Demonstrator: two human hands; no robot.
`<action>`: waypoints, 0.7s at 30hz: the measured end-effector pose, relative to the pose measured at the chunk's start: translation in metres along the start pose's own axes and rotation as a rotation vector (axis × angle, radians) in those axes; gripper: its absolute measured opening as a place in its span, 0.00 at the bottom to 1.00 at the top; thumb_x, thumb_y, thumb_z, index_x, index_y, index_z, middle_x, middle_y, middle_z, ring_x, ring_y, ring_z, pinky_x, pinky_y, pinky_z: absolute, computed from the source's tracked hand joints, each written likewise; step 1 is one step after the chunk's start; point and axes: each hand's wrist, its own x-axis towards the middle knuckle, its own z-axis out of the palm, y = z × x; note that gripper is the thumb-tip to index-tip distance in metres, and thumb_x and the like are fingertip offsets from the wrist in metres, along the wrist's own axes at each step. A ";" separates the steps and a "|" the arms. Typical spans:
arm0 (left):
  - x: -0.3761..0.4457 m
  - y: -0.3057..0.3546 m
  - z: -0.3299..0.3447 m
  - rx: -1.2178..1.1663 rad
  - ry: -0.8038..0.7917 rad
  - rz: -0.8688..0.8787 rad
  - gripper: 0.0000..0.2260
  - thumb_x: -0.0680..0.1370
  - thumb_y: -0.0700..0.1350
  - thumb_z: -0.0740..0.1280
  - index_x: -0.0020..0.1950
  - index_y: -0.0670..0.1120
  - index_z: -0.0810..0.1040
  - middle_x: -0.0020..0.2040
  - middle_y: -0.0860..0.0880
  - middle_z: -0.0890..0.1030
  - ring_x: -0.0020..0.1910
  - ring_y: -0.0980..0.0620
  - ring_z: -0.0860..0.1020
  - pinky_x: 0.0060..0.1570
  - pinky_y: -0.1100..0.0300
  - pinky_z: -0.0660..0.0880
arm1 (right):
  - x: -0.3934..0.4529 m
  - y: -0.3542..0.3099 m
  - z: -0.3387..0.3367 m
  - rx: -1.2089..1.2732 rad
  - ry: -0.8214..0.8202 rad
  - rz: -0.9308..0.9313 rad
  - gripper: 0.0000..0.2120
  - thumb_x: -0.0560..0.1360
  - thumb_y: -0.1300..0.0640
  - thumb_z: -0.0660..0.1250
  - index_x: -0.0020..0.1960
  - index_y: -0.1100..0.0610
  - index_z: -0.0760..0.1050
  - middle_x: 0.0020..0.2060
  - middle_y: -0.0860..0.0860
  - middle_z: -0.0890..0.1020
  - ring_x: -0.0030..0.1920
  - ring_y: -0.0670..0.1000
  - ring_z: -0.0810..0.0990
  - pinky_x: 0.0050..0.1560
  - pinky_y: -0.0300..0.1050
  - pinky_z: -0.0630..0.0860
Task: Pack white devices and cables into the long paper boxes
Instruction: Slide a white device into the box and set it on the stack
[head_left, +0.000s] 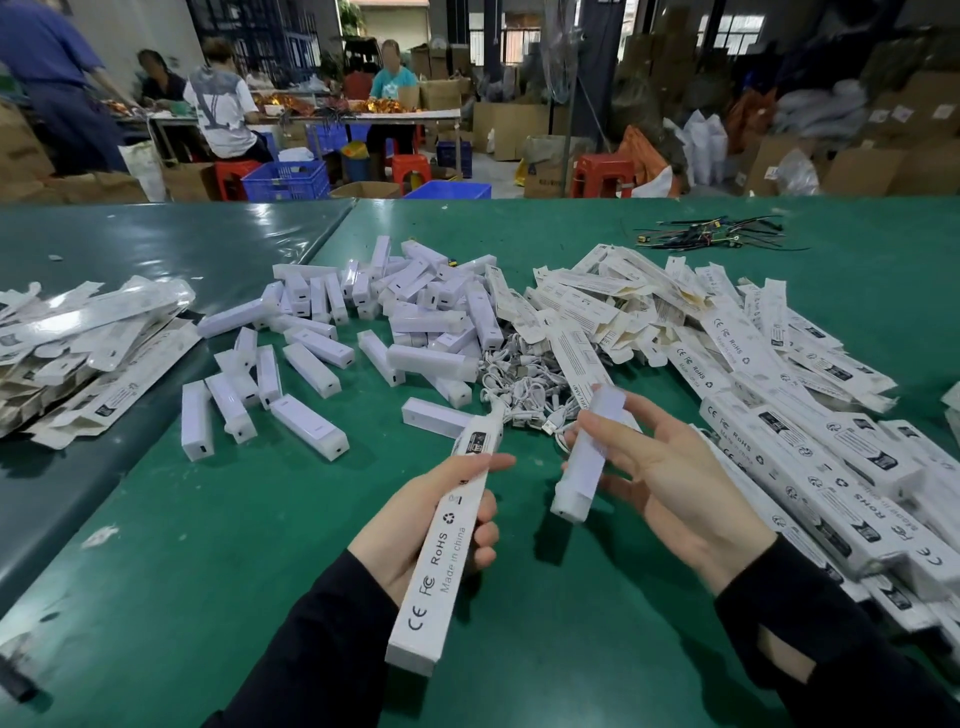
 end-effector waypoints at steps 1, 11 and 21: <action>0.000 0.000 -0.001 0.002 -0.003 -0.011 0.23 0.68 0.49 0.65 0.61 0.42 0.75 0.25 0.48 0.70 0.20 0.52 0.71 0.18 0.66 0.70 | 0.000 0.000 0.000 -0.004 0.014 -0.008 0.32 0.59 0.53 0.78 0.62 0.52 0.75 0.46 0.57 0.86 0.43 0.52 0.84 0.43 0.48 0.81; -0.005 0.006 0.002 -0.134 -0.096 -0.044 0.18 0.65 0.53 0.69 0.48 0.44 0.69 0.27 0.48 0.71 0.15 0.54 0.69 0.15 0.66 0.70 | 0.003 -0.003 -0.003 0.104 0.053 0.017 0.16 0.77 0.60 0.67 0.64 0.56 0.70 0.50 0.58 0.86 0.54 0.57 0.84 0.57 0.54 0.77; -0.009 -0.001 0.001 -0.131 -0.273 -0.043 0.23 0.78 0.55 0.58 0.67 0.42 0.73 0.32 0.46 0.71 0.19 0.53 0.67 0.18 0.65 0.70 | 0.000 -0.010 0.000 0.308 0.104 -0.080 0.07 0.81 0.60 0.61 0.59 0.57 0.69 0.53 0.56 0.85 0.53 0.55 0.85 0.44 0.47 0.83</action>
